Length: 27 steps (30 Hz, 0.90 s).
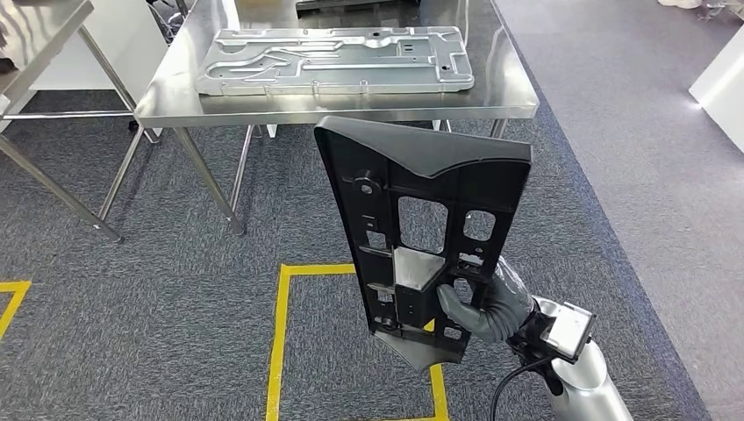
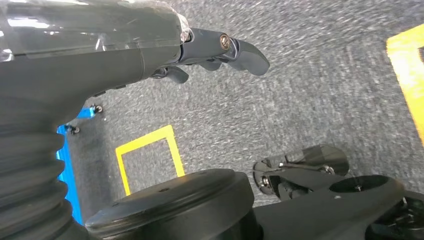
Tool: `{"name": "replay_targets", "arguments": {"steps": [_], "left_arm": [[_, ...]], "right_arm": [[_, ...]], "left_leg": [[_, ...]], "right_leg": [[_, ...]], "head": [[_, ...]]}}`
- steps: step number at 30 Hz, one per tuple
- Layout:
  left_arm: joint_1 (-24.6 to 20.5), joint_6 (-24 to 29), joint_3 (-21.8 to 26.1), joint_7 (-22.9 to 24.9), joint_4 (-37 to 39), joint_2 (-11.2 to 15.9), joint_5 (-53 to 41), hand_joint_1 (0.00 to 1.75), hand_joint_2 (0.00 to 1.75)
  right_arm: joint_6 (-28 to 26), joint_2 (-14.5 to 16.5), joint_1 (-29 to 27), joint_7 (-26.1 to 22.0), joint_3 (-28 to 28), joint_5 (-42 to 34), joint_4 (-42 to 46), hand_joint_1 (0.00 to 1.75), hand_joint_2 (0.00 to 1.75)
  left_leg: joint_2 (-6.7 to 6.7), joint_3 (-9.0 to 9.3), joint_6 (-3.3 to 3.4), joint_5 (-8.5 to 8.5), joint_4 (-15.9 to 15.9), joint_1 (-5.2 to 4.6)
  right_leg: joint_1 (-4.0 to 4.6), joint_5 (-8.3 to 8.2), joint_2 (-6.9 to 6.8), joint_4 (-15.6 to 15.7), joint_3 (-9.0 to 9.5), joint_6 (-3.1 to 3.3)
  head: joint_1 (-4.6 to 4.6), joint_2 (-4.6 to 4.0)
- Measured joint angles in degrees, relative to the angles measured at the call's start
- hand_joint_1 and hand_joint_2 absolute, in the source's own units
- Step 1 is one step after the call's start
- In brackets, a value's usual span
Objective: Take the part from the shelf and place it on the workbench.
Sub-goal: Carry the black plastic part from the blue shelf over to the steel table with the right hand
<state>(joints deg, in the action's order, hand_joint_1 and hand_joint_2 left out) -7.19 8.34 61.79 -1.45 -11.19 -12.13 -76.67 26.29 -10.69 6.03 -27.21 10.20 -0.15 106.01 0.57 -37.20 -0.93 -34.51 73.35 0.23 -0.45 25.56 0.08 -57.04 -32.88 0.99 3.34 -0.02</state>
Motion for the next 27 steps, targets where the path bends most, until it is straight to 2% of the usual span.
{"name": "replay_targets", "arguments": {"steps": [2,3,4,5,8,9,11,12,13,14,15,16,17,18,20,23,24,25,26,27], "left_arm": [[0.23,0.03,0.0,0.13,0.0,0.01,-0.08,0.0,1.75],[0.41,0.05,0.0,0.22,0.0,0.01,-0.1,0.0,1.75],[0.56,0.07,0.0,0.3,0.0,0.01,-0.1,0.0,1.75],[0.65,0.09,0.0,0.34,0.0,0.01,-0.09,0.0,1.75],[0.64,0.08,0.0,0.37,0.01,-0.13,-0.1,0.0,1.75],[0.65,0.08,0.0,0.38,0.01,-0.2,-0.12,0.0,1.75],[0.72,0.08,0.0,0.41,0.0,-0.3,-0.15,0.0,1.75],[0.76,0.08,0.0,0.43,0.0,-0.3,-0.15,0.0,1.75],[0.79,0.08,0.0,0.44,0.0,-0.3,-0.15,0.0,1.75],[0.81,0.08,0.0,0.46,0.0,-0.3,-0.14,0.0,1.75],[0.83,0.08,0.0,0.49,0.0,-0.3,-0.14,0.0,1.75],[0.85,0.08,0.0,0.51,0.0,-0.31,-0.14,0.0,1.75],[0.88,0.08,0.0,0.53,0.0,-0.31,-0.14,0.0,1.75],[0.9,0.08,0.0,0.55,0.0,-0.3,-0.14,0.0,1.75],[0.94,0.09,0.0,0.57,0.0,-0.29,-0.14,0.0,1.75],[0.9,0.1,0.0,0.58,0.0,-0.26,-0.15,0.0,1.75],[0.88,0.1,0.0,0.57,0.0,-0.25,-0.17,0.0,1.75],[0.87,0.09,0.0,0.54,0.0,-0.25,-0.18,0.0,1.75],[0.81,0.07,0.01,0.46,0.0,-0.23,-0.15,0.0,1.75],[0.64,0.03,0.01,0.35,0.0,-0.23,-0.12,0.0,1.75]], "right_arm": [[-0.02,0.0,0.01,-0.05,0.03,0.22,0.04,1.75,1.75],[-0.02,0.0,0.04,-0.07,0.04,0.26,0.08,1.75,1.75],[-0.02,0.0,0.07,-0.07,0.04,0.27,0.11,1.75,1.75],[-0.02,0.0,0.09,-0.08,0.06,0.27,0.14,1.75,1.75],[-0.02,0.02,0.15,-0.1,0.11,0.25,0.23,1.75,1.75],[-0.01,0.07,0.25,-0.13,0.11,0.21,0.3,1.75,1.75],[-0.01,0.19,0.36,-0.2,0.1,0.11,0.42,1.75,1.75],[-0.01,0.23,0.36,-0.22,0.1,0.08,0.45,1.75,1.75],[-0.01,0.24,0.3,-0.23,0.1,0.07,0.46,1.75,1.75],[0.0,0.24,0.23,-0.22,0.11,0.07,0.45,1.75,1.75],[0.01,0.24,0.2,-0.22,0.11,0.06,0.45,1.75,1.75],[0.01,0.24,0.2,-0.22,0.11,0.05,0.45,1.75,1.75],[0.01,0.24,0.22,-0.23,0.11,0.04,0.46,1.75,1.75],[-0.01,0.25,0.26,-0.22,0.12,0.04,0.45,1.75,1.75],[-0.15,0.26,0.34,-0.17,0.15,0.4,0.46,1.75,1.75],[-0.81,0.25,0.32,-0.07,0.2,2.03,0.52,1.75,1.75],[-1.02,0.23,0.32,-0.08,0.22,2.49,0.57,1.75,1.75],[-1.16,0.21,0.32,-0.13,0.24,2.78,0.61,1.75,1.75],[-1.25,0.2,0.29,-0.17,0.28,2.98,0.64,1.75,1.75],[-1.28,0.19,0.23,-0.21,0.32,3.11,0.64,1.75,1.75]], "left_leg": [[-0.18,2.86,0.62,4.76,-7.36,-0.05],[-0.35,4.39,0.99,6.41,-11.28,-0.12],[-0.52,5.43,1.33,7.28,-14.05,-0.21],[-0.66,5.87,1.63,7.39,-15.44,-0.32],[-0.66,6.23,2.43,7.35,-16.36,-0.18],[-0.6,6.49,2.71,7.48,-16.71,0.0],[-0.45,6.91,3.1,7.55,-17.16,0.2],[-0.38,7.01,3.21,7.45,-17.17,0.22],[-0.34,7.1,3.23,7.3,-17.15,0.23],[-0.33,7.28,3.2,7.11,-17.12,0.24],[-0.33,7.57,3.08,6.84,-17.09,0.28],[-0.34,7.97,2.92,6.53,-17.06,0.34],[-0.34,8.47,2.67,6.11,-16.99,0.4],[-0.34,8.81,2.33,5.64,-16.88,0.34],[-0.33,9.18,1.61,4.84,-16.78,0.19],[-0.32,9.69,0.58,4.17,-17.01,0.24],[-0.33,9.57,0.28,3.6,-16.2,0.31],[-0.35,8.65,0.04,2.46,-14.01,0.36],[-0.36,6.95,-0.11,0.9,-10.52,0.41],[-0.36,4.5,-0.2,-0.8,-6.09,0.4]], "right_leg": [[0.09,0.29,0.67,-0.03,0.52,-0.17],[0.22,0.44,0.96,-0.12,0.64,-0.34],[0.3,0.51,1.18,-0.18,0.62,-0.58],[0.33,0.53,1.3,-0.24,0.47,-0.86],[0.33,0.7,1.3,-0.36,0.26,-1.82],[0.31,1.37,1.13,-1.43,-0.19,-2.09],[0.05,4.11,0.71,-7.13,-3.02,-2.55],[-0.11,5.72,0.56,-11.25,-5.33,-2.78],[-0.31,6.65,0.47,-14.76,-7.47,-3.02],[-0.52,6.56,0.38,-16.69,-8.89,-3.23],[-0.72,5.28,0.26,-16.31,-9.15,-3.4],[-0.9,3.27,0.1,-14.05,-8.38,-3.53],[-1.06,0.76,-0.15,-9.91,-6.64,-3.6],[-1.01,-0.84,-0.42,-6.04,-4.79,-3.61],[-0.82,-1.86,-0.67,-1.41,-2.52,-3.11],[-0.66,-0.96,-0.6,-0.99,-2.06,-1.8],[-0.69,-0.77,-0.72,-0.85,-1.78,-1.35],[-0.73,-0.57,-0.92,-0.7,-1.44,-0.93],[-0.68,-0.34,-1.21,-0.62,-1.12,-0.56],[-0.55,-0.05,-1.52,-0.62,-0.87,-0.28]], "head": [[-0.01,0.0],[-0.01,0.0],[-0.01,0.0],[-0.01,0.0],[-0.01,-0.01],[-0.01,-0.01],[-0.02,0.0],[-0.02,0.0],[-0.02,0.0],[-0.02,0.0],[-0.02,0.0],[-0.02,0.0],[-0.02,0.0],[-0.03,0.0],[-0.03,0.0],[-0.02,0.0],[-0.02,0.0],[-0.01,0.0],[-0.01,0.0],[0.0,0.0]]}}
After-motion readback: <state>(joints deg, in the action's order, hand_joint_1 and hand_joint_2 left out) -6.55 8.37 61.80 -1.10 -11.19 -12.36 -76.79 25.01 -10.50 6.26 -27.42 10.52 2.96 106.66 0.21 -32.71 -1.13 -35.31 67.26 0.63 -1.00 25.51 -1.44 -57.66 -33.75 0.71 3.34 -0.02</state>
